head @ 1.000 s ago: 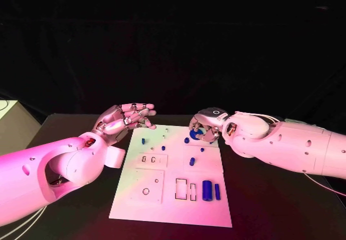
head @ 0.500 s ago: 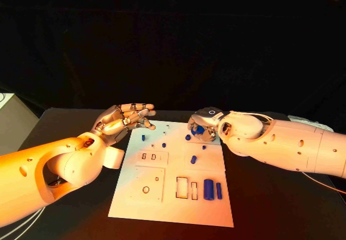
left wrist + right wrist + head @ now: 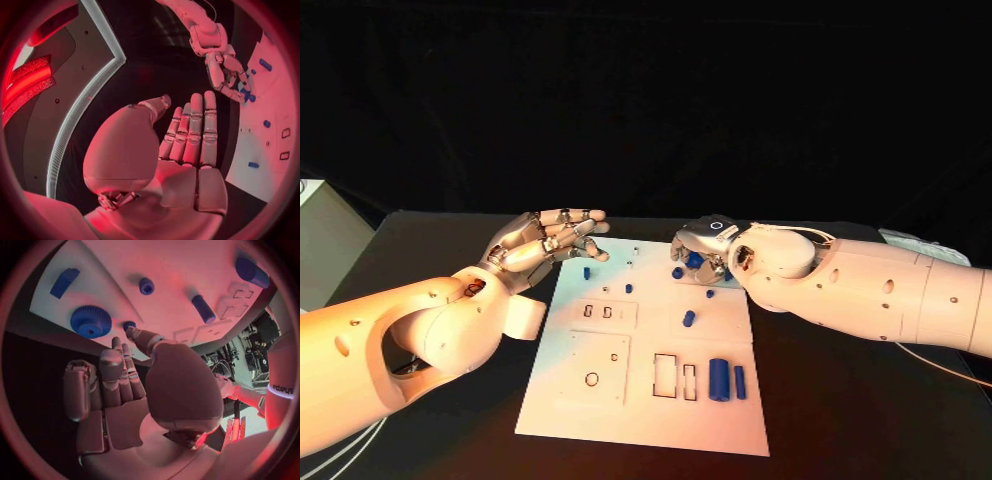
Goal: Assemble the parts on the task board
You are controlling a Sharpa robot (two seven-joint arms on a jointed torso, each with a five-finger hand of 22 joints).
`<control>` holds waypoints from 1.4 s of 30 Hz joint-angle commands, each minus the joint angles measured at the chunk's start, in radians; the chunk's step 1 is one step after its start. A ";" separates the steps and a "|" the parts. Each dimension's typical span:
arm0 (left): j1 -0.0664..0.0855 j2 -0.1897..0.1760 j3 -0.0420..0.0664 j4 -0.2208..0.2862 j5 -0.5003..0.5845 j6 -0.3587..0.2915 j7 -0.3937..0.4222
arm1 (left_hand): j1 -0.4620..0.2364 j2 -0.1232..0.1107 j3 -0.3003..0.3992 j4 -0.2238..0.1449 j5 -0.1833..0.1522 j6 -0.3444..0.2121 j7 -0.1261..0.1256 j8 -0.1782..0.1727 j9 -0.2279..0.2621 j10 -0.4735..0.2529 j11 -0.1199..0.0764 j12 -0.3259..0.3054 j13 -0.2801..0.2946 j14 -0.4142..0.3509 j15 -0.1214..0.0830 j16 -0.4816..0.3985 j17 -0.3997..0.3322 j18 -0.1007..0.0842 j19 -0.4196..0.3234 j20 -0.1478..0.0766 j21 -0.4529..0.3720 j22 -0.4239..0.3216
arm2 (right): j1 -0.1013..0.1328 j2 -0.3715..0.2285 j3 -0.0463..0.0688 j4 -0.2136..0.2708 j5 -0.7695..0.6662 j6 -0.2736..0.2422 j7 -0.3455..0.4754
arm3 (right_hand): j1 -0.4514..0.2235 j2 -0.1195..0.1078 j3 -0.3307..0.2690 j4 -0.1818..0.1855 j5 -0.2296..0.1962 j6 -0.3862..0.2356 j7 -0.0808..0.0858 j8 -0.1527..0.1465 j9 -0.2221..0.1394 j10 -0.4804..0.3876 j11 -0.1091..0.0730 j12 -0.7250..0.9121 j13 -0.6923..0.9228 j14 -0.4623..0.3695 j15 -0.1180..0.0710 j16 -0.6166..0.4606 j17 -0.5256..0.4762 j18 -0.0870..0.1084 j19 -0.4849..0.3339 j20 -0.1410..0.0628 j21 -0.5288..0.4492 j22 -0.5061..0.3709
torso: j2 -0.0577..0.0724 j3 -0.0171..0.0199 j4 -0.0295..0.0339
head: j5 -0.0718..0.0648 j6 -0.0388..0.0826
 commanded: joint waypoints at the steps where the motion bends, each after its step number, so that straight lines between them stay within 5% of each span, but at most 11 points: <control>1: 0.002 0.002 0.001 0.000 -0.004 0.020 0.003 | -0.012 0.002 -0.002 -0.006 0.000 -0.006 0.021 -0.004 -0.002 -0.007 0.000 0.002 0.000 -0.007 0.001 0.002 0.002 0.005 -0.008 -0.001 0.006 0.001 | -0.001 0.002 0.000 0.002 -0.015 0.020 -0.001 | -0.001 -0.005 0.000 0.006 0.001 -0.003 0.002 -0.001 0.002 0.002 -0.002 -0.001 0.002 0.011 0.001 0.008 0.002 -0.011 0.005 0.000 0.005 0.036 | 0.009 -0.0024 0.0003 | 0.000 0.003; 22: 0.003 0.002 0.002 -0.003 -0.004 0.017 0.004 | -0.011 0.003 -0.001 -0.008 0.000 -0.008 0.022 -0.005 -0.002 -0.010 0.000 0.002 0.000 -0.010 0.002 0.005 0.002 0.005 -0.012 -0.001 0.010 0.004 | -0.005 0.015 0.000 -0.004 -0.013 0.040 0.007 | 0.002 0.004 0.007 0.012 0.007 0.011 0.000 0.009 0.013 0.024 -0.006 0.001 0.004 0.008 -0.002 0.041 0.031 -0.015 0.014 -0.001 0.019 0.058 | 0.029 -0.0055 0.0017 | -0.003 0.011; 36: 0.003 0.001 0.002 -0.004 -0.004 0.019 0.001 | -0.006 0.005 0.003 -0.014 0.000 -0.008 0.022 -0.004 -0.002 -0.011 0.000 0.005 0.000 -0.015 0.002 0.012 0.001 0.005 -0.018 -0.001 0.020 0.011 | -0.007 0.011 0.000 0.009 0.006 -0.019 0.011 | -0.004 0.016 0.009 0.025 0.018 0.036 -0.008 0.029 0.032 0.062 -0.016 0.003 0.007 0.006 -0.011 0.083 0.067 -0.020 0.027 -0.006 0.037 0.087 | 0.037 -0.0076 0.0027 | -0.002 0.017; 42: 0.003 0.002 0.002 -0.006 -0.004 0.019 -0.002 | -0.002 0.006 0.005 -0.019 0.000 -0.008 0.022 -0.004 -0.002 -0.012 0.001 0.007 0.000 -0.018 0.002 0.017 0.001 0.006 -0.023 -0.001 0.029 0.016 | -0.007 0.009 0.000 0.012 0.050 -0.077 0.007 | 0.009 0.048 0.014 0.025 0.038 0.069 -0.023 0.056 0.058 0.104 -0.032 0.008 0.014 0.004 -0.025 0.108 0.088 -0.024 0.035 -0.011 0.048 0.106 | 0.041 -0.0084 0.0034 | -0.002 0.022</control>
